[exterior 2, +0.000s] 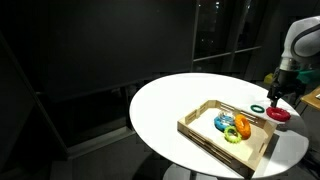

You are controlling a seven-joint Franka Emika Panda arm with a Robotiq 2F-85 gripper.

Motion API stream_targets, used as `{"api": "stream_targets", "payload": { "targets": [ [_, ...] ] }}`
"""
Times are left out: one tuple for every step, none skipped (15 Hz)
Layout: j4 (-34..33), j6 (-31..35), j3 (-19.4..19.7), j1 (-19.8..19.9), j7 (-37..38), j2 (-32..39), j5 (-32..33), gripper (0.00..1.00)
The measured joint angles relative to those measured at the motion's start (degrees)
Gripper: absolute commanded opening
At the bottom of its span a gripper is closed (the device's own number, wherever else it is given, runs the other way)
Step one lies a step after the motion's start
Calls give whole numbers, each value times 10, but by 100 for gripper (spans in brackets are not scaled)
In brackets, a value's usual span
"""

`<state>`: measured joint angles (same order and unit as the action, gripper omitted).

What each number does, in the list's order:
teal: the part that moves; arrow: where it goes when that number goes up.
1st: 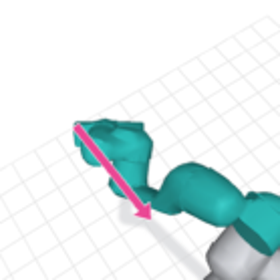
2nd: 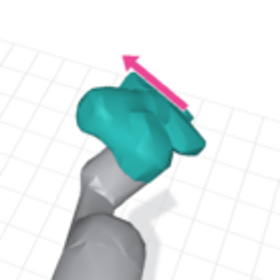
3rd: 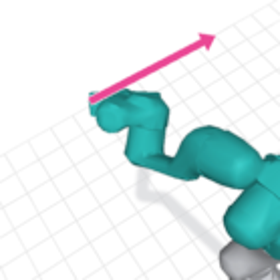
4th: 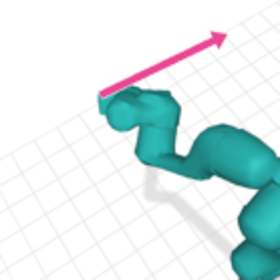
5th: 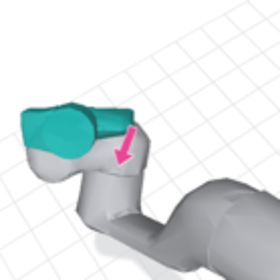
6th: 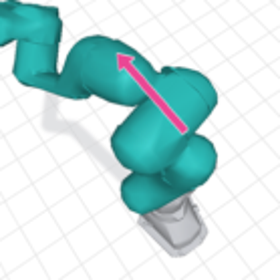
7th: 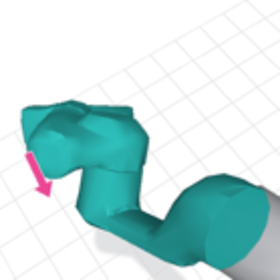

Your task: Pick up the red ring from the table and put it in the tray

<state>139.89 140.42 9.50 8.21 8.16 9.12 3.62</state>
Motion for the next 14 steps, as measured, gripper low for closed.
{"api": "stream_targets", "payload": {
  "targets": [
    [0,11,0,0,0,9,-3,100],
    [0,21,0,0,0,18,-7,100],
    [0,31,0,0,0,26,-10,100],
    [0,41,0,0,0,34,-12,100],
    [0,51,0,0,0,41,-12,100],
    [0,61,0,0,1,48,-12,100],
    [0,70,0,0,2,55,-12,100],
    [0,78,0,0,3,61,-12,100],
    [-1,86,1,0,5,67,-12,100],
    [-1,92,2,0,6,72,-12,100],
    [-2,96,3,0,7,78,-12,100],
    [-3,100,4,0,8,82,-12,100],
    [-3,104,5,0,9,86,-12,100],
    [-4,107,6,0,9,90,-12,95]
  ]
}}
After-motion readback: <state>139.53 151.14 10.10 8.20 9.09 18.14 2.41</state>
